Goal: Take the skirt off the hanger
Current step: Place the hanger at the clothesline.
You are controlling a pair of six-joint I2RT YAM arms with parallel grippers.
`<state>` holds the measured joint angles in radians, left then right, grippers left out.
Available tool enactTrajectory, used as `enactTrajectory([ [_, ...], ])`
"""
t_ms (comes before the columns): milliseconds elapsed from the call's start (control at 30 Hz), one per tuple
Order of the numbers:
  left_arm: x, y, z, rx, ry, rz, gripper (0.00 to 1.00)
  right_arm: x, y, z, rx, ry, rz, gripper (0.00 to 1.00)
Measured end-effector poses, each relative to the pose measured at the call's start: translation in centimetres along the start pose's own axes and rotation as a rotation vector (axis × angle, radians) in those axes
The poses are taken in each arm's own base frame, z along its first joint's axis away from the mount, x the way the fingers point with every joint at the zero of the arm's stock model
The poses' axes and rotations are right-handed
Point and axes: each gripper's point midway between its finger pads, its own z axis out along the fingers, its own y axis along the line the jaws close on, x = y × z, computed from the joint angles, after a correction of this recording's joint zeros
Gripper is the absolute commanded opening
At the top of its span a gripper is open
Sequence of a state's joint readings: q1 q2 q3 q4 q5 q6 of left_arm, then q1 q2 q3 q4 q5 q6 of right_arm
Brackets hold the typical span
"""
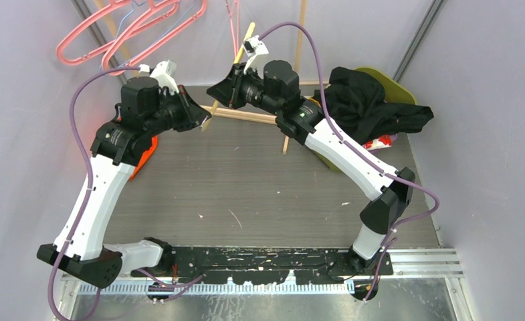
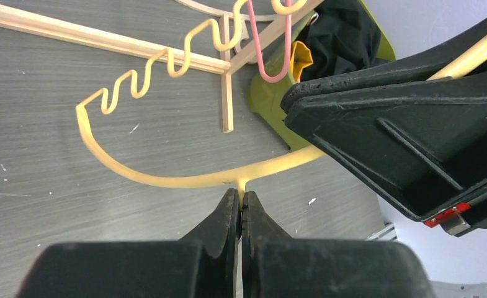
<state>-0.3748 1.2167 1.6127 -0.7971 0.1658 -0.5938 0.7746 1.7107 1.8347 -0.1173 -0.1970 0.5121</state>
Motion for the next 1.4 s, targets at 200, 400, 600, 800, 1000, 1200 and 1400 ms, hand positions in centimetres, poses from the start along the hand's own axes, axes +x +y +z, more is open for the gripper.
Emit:
enactTrajectory([
  [200, -0.3, 0.1, -0.1, 0.022, -0.047, 0.057, 0.35, 0.0, -0.1, 0.0, 0.003, 0.001, 0.003, 0.01],
  [400, -4.4, -1.0, -4.0, 0.053, -0.297, 0.196, 0.5, -0.1, -2.3, -0.3, 0.081, 0.004, -0.012, 0.01],
  [600, -4.1, -0.6, -6.6, 0.093, -0.452, 0.261, 0.51, -1.3, -2.8, -0.5, 0.11, -0.013, -0.013, 0.01],
  [800, 1.8, 3.4, -2.6, 0.072, -0.369, 0.26, 0.53, -6.6, 0.3, -1.3, 0.059, -0.127, -0.006, 0.01],
  [1000, 4.3, 4.3, 0.3, 0.103, -0.295, 0.274, 0.53, -9.3, 1.5, -1.9, 0.027, -0.2, 0.047, 0.01],
  [1200, 1.2, 1.1, 0.5, 0.214, -0.376, 0.312, 0.58, -9.4, 1.5, -1.9, 0.026, -0.2, 0.101, 0.01],
  [1400, -2.2, -2.1, -0.8, 0.31, -0.489, 0.35, 0.58, -9.3, 1.6, -1.9, 0.023, -0.2, 0.133, 0.01],
])
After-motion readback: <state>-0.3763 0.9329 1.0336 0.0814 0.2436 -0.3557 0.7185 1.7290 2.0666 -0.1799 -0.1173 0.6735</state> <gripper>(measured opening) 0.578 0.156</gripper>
